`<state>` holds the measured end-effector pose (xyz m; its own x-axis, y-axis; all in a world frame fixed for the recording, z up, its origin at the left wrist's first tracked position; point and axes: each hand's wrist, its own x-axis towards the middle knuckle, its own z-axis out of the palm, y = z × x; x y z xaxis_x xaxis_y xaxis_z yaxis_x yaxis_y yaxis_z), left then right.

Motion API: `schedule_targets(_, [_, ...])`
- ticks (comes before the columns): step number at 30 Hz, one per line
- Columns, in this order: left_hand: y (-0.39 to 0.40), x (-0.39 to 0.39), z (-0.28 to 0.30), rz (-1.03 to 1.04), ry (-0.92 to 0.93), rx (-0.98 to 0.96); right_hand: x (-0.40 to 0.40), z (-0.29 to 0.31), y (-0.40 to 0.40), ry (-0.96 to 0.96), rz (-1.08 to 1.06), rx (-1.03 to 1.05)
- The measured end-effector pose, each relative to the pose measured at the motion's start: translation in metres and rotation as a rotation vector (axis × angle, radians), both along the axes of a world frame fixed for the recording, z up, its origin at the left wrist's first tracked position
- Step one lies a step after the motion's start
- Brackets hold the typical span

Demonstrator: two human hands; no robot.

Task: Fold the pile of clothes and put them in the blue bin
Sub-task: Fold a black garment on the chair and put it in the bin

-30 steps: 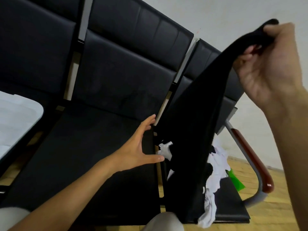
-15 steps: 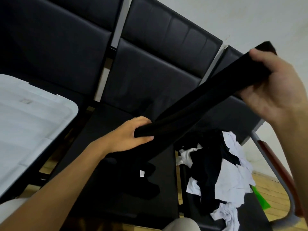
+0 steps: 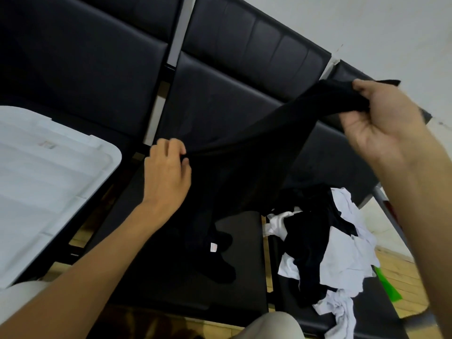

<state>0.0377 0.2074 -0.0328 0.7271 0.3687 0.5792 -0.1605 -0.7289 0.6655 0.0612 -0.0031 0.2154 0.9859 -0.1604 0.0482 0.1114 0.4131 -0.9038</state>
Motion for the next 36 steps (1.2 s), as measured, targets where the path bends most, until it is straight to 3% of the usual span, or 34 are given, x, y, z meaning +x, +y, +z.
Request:
schedule_targets(2, [-0.012, -0.003, -0.012, -0.058, 0.046, 0.159, 0.009, -0.019, 0.011, 0.013, 0.078, 0.007])
schedule_targets(4, [-0.018, -0.006, -0.024, -0.181, 0.186, 0.213, 0.021, -0.054, 0.017, 0.071, 0.198, -0.163])
schedule_targets(8, [-0.002, -0.011, -0.042, -0.392, 0.681, 0.450, 0.019, -0.175, 0.003, 0.315, 0.195, -0.783])
schedule_targets(11, [0.010, -0.015, -0.060, -0.627, 1.030, 0.693, -0.011, -0.271, -0.007, 0.464, 0.600, -1.391])
schedule_targets(13, [0.012, -0.017, -0.076, -0.740, 1.228, 0.760, -0.032, -0.318, -0.006, 0.531, 0.863, -1.631])
schedule_targets(15, [0.012, -0.015, -0.084, -0.806, 1.322, 0.720, -0.047, -0.351, 0.000, 0.508, 0.849, -1.751])
schedule_targets(18, [0.010, -0.009, -0.090, -0.797, 1.282, 0.711, -0.064, -0.370, 0.011, 0.332, 0.655, -1.819])
schedule_targets(20, [0.008, -0.005, -0.095, -0.808, 1.251, 0.699, -0.069, -0.371, 0.009, 0.276, 0.670, -1.595])
schedule_targets(22, [0.006, -0.002, -0.099, -0.829, 1.242, 0.667, -0.070, -0.359, 0.010, 0.261, 0.755, -1.207])
schedule_targets(25, [0.003, 0.001, -0.099, -0.803, 1.098, 0.640, -0.068, -0.320, 0.014, 0.417, 0.571, -0.226])
schedule_targets(27, [0.001, 0.002, -0.097, -0.721, 0.927, 0.585, -0.064, -0.293, 0.006, 0.423, 0.548, 0.273])
schedule_targets(29, [-0.002, 0.001, -0.096, -0.671, 0.774, 0.475, -0.060, -0.275, -0.013, 0.366, 0.405, 0.509])
schedule_targets(31, [-0.003, 0.000, -0.094, -0.636, 0.733, 0.282, -0.055, -0.266, -0.031, 0.321, 0.220, 0.687])
schedule_targets(34, [-0.007, 0.000, -0.092, -0.617, 0.781, 0.008, -0.050, -0.263, -0.054, 0.285, 0.047, 0.869])
schedule_targets(36, [-0.017, -0.004, -0.093, -0.703, 0.834, -0.069, -0.050, -0.262, -0.058, 0.283, 0.034, 0.877])
